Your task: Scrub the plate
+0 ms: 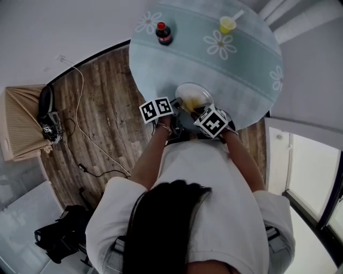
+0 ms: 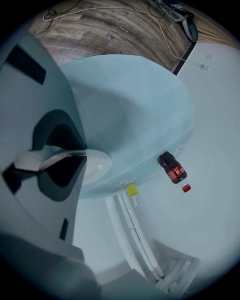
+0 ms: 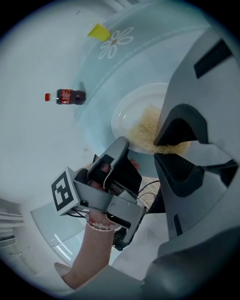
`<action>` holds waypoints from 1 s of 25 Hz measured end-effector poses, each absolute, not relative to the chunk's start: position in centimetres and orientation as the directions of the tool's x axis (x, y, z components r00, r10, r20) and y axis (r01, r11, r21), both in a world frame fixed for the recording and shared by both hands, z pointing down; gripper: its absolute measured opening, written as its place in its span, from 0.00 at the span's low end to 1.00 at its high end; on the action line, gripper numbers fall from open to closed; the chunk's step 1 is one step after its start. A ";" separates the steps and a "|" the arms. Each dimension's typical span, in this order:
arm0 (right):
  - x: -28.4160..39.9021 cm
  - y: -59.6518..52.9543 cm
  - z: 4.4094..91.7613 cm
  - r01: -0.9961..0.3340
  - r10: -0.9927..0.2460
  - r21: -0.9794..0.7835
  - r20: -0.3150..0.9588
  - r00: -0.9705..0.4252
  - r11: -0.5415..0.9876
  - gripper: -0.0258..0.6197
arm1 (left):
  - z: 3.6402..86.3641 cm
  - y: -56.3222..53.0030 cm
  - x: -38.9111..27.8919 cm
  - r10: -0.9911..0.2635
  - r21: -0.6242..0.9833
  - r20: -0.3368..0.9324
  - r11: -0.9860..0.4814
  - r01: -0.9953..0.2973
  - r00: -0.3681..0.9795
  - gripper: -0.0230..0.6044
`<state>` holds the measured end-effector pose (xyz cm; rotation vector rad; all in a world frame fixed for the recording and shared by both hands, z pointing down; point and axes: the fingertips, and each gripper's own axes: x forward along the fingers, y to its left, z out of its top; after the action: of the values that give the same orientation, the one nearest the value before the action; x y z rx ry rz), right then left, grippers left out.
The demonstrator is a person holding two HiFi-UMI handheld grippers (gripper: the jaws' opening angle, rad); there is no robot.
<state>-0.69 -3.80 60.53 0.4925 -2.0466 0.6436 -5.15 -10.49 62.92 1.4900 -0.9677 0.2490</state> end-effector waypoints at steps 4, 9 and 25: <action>0.1 -3.0 60.8 -0.566 -0.087 -0.247 0.863 -0.497 0.787 0.13 | 62.9 -10.5 -5.1 -0.417 0.716 0.669 0.138 -0.684 0.615 0.11; 1.2 -2.8 60.6 -0.587 -0.130 -0.202 0.871 -0.474 0.784 0.13 | 62.9 -10.5 -5.2 -0.421 0.715 0.670 0.143 -0.684 0.612 0.11; 4.9 -1.3 60.8 -0.669 -0.195 -0.151 0.890 -0.413 0.728 0.13 | 63.0 -10.5 -5.2 -0.423 0.717 0.671 0.162 -0.678 0.609 0.11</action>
<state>4.86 -1.25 60.78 0.6595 -1.9650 0.6172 -5.20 -10.49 62.96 1.4648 -0.9858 0.2320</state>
